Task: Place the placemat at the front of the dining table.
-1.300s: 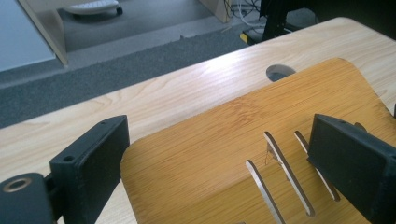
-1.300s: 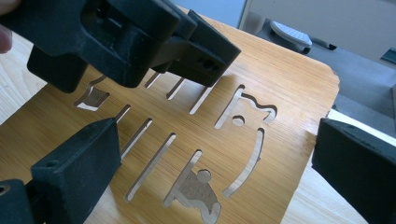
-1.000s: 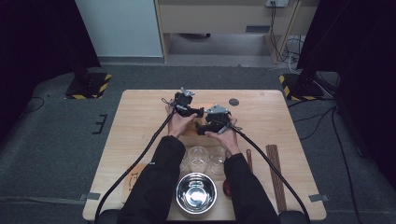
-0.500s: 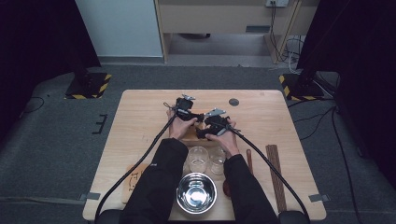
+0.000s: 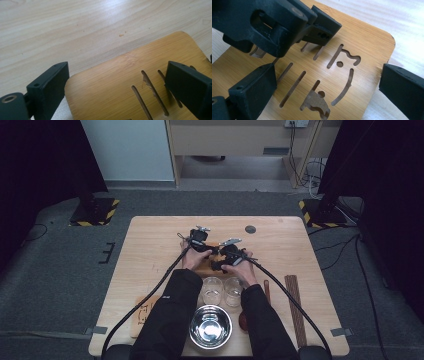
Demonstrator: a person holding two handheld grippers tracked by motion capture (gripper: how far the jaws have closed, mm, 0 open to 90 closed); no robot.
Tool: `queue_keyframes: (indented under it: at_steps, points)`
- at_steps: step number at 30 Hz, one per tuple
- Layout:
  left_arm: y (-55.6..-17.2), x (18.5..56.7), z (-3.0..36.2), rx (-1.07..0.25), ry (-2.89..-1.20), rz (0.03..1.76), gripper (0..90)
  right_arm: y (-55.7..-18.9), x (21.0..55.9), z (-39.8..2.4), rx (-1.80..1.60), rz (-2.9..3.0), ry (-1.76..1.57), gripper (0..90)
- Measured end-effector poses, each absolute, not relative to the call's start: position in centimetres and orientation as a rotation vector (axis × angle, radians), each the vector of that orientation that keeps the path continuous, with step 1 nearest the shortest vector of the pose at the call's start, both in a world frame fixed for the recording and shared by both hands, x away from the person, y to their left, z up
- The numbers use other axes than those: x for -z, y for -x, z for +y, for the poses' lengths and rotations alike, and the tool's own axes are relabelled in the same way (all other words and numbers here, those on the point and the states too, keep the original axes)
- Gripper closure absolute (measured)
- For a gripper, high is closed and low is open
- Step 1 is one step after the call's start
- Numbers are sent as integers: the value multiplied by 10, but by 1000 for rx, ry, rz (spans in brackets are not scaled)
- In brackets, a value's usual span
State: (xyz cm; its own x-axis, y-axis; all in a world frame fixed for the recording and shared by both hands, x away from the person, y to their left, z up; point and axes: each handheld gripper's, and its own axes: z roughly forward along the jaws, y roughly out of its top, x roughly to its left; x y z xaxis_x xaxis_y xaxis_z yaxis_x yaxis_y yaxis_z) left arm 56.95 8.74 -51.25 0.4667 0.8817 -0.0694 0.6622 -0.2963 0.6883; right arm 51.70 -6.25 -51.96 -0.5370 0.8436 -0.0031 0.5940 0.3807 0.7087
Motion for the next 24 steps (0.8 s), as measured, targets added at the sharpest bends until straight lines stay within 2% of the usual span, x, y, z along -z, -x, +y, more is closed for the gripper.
queue_keyframes:
  at_steps: [15, 24]
  points:
    - [-572, 526, 90, -332, -2083, 1343, 58, -519, 529, -62, -926, 2347, -1300, 16]
    - [-570, 527, 87, -352, -2093, 1350, 55, -519, 531, -62, -904, 2364, -1301, 16]
